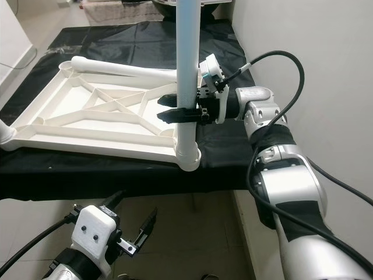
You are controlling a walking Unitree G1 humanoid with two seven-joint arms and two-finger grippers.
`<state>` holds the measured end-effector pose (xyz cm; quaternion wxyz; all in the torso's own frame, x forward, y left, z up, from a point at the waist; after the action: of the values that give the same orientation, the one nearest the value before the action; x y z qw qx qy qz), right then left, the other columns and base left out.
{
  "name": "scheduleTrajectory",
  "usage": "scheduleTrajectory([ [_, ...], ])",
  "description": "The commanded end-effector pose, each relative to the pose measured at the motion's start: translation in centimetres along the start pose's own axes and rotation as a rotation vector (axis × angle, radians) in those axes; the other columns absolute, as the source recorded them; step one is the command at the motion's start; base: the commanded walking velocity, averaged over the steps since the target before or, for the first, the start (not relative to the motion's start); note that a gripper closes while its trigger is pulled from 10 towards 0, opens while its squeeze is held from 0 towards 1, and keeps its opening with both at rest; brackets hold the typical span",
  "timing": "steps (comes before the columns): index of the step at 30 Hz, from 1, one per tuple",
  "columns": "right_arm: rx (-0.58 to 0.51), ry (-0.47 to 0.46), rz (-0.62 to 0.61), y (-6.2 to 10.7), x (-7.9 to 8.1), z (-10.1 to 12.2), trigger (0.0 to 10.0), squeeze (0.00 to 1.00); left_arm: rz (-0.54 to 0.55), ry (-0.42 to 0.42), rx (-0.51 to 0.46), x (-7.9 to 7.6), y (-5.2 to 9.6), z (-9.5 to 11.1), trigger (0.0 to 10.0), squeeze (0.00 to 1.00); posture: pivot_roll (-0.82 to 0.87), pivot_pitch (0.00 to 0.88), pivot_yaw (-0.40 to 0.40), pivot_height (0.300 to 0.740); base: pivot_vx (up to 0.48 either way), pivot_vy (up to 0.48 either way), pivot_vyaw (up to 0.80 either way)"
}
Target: Building children table
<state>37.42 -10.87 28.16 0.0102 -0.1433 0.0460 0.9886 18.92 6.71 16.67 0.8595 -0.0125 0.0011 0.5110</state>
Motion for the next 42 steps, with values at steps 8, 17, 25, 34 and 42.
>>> scheduleTrajectory([
  [8, 0.093, -0.060, 0.000, 0.6, 0.5, -2.4, 10.0, 0.00, 0.013, -0.015, 0.019, 0.1, 0.1, -0.6, 10.0, 0.00, 0.14, 0.227, 0.017, 0.740, 0.000, 0.000, 0.00],
  [17, 0.130, -0.039, 0.003, 0.9, 0.4, -2.5, 10.0, 0.00, 0.012, -0.018, 0.019, 0.0, 0.2, -0.6, 10.0, 0.00, 0.14, 0.227, 0.017, 0.740, 0.000, 0.000, 0.00],
  [25, 0.102, -0.058, 0.028, 0.0, 0.7, -2.6, 10.0, 0.00, 0.015, -0.021, 0.019, 0.1, 0.1, -0.7, 10.0, 0.00, 0.13, 0.227, 0.016, 0.740, 0.000, 0.000, 0.00],
  [34, 0.023, -0.112, -0.011, -1.4, 0.9, -4.0, 10.0, 0.00, 0.015, -0.023, 0.017, 0.0, 0.1, -0.7, 10.0, 0.00, 0.14, 0.215, 0.017, 0.740, 0.000, 0.000, 0.00],
  [42, 0.013, -0.137, 0.020, -1.4, 1.3, -4.0, 10.0, 0.00, 0.013, -0.023, 0.017, -0.1, 0.1, -0.7, 10.0, 0.00, 0.14, 0.212, 0.011, 0.740, 0.000, 0.000, 0.00],
])
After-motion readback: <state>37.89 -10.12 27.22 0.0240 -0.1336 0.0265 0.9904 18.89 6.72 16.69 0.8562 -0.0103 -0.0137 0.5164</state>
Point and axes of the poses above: a point about 5 cm out from each wrist's last joint towards the gripper, its own y axis pointing back from the gripper into the wrist, its own z axis along the axis of the wrist's last joint, x = y × z, the point moved 4 cm from there along -y, pointing out of the wrist towards the gripper, and after that the axes turned 7 degrees about y, right-handed, at the moved point
